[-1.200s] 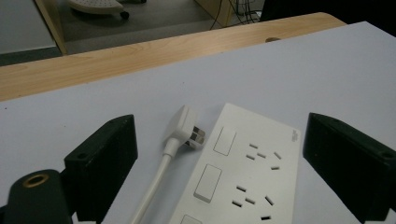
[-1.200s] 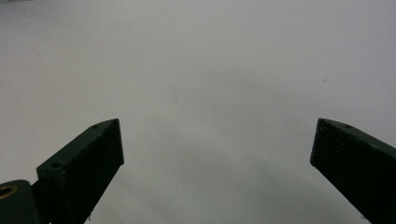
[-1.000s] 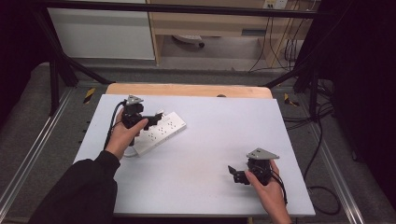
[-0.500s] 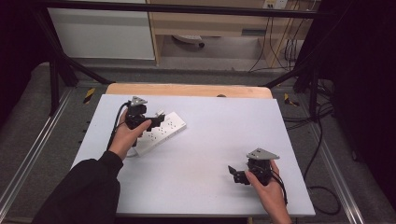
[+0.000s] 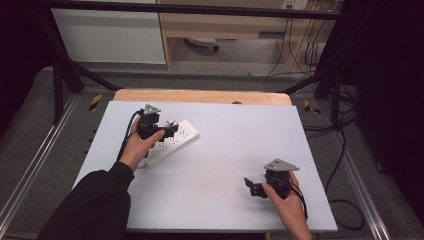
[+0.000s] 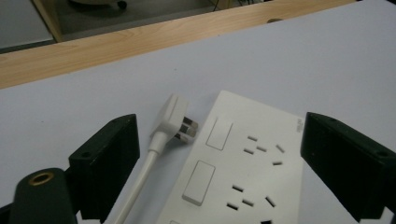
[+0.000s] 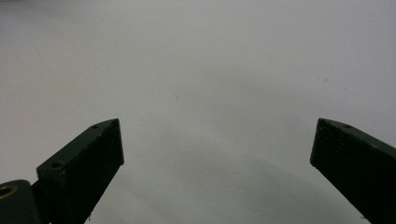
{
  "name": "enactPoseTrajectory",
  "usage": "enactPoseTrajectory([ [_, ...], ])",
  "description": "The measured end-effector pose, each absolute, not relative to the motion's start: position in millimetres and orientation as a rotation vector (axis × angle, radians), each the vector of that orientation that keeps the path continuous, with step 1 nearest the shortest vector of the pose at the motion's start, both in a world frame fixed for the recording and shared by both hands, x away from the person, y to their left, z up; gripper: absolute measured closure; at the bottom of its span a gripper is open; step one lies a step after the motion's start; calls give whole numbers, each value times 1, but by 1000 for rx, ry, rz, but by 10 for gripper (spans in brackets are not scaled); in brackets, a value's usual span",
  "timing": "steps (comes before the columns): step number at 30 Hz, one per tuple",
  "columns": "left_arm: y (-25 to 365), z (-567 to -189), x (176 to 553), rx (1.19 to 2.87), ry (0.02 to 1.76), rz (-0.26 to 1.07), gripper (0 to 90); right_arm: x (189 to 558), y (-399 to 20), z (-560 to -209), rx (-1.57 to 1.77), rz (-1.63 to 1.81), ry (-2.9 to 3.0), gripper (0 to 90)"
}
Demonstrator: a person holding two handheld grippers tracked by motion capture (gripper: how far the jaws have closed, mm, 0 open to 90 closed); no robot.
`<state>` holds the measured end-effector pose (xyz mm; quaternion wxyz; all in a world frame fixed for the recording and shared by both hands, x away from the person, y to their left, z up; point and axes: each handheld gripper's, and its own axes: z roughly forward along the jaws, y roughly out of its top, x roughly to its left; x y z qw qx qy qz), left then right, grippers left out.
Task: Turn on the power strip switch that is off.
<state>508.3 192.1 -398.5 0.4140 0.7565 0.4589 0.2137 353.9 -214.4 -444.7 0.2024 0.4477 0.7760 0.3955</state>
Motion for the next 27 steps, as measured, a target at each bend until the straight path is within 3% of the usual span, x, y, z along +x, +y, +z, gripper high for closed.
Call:
enactPoseTrajectory([
  [2, 193, -400, 510, 1903, 1178, 544, 186, 354, -214, -445, 1255, 1105, 2163, 31],
  [11, 191, -402, 510, 1924, 1168, 530, 321, 354, -215, -445, 1251, 1107, 2163, 32],
  [27, 191, -406, 510, 1967, 1154, 497, 729, 354, -216, -444, 1243, 1105, 2163, 31],
])
